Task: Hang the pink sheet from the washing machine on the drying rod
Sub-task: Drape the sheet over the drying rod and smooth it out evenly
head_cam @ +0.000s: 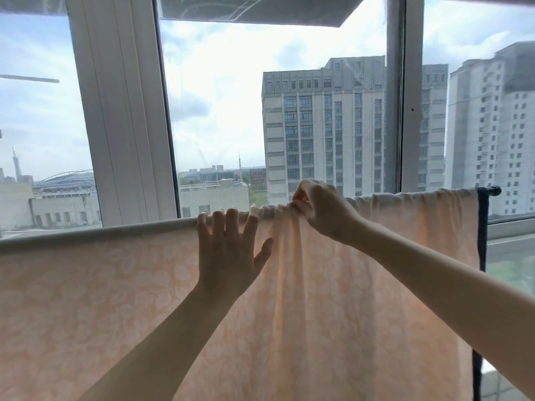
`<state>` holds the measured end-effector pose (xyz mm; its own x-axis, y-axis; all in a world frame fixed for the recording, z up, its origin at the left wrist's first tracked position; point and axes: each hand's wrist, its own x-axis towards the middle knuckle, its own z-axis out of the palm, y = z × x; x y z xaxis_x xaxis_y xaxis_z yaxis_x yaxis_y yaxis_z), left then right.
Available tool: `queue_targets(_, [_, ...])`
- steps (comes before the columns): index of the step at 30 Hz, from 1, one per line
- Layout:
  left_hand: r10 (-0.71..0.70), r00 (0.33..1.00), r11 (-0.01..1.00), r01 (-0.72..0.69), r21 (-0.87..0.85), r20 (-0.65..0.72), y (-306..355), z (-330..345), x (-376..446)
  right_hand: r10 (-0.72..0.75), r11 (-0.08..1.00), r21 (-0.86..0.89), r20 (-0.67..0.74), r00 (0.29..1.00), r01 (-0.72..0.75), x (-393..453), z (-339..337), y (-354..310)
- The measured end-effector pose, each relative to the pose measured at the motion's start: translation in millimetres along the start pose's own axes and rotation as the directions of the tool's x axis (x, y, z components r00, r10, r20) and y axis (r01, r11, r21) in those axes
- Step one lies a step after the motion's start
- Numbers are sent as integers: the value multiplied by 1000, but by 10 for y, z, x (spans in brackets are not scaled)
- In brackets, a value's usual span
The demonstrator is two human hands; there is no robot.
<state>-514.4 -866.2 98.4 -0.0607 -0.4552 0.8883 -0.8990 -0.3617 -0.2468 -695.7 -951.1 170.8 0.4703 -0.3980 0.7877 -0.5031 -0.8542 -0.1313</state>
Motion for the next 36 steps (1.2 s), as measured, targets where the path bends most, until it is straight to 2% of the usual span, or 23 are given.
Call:
queue_targets(4, [2,1000,1000,-2,7,-4,-62,34,-5,124,981,-123,-184,975,-148,-28,-184,308])
queue_targets(6, [3,1000,1000,-3,-1,5,-61,46,4,197,954,-187,-199,960,-235,-102,-243,492])
queue_targets(8, [2,1000,1000,-2,-8,19,-29,46,21,213,941,-228,-170,962,-249,-146,-260,570])
queue_targets(10, [-5,1000,1000,6,-19,18,14,38,40,171,960,-198,-145,975,-198,-136,-257,512])
queue_targets(15, [-3,1000,1000,3,-26,19,12,37,44,-53,991,-126,-21,998,50,-64,-193,287])
queue_targets(18, [1,1000,1000,-1,-13,17,-38,34,28,-74,995,-64,31,997,76,-70,-93,275])
queue_targets(22, [13,1000,1000,-13,7,11,-84,16,11,-51,996,-71,-46,998,48,-48,-74,271])
queue_targets(25, [18,1000,1000,-18,12,-7,-61,6,-1,7,999,-47,-262,965,-20,-109,-67,354])
queue_targets(27, [15,1000,1000,-15,11,-1,-2,-12,4,6,999,-31,-337,942,-17,-210,-12,409])
queue_targets(36, [31,1000,1000,-31,3,1,318,-37,76,-127,990,-104,-340,932,97,-357,56,619])
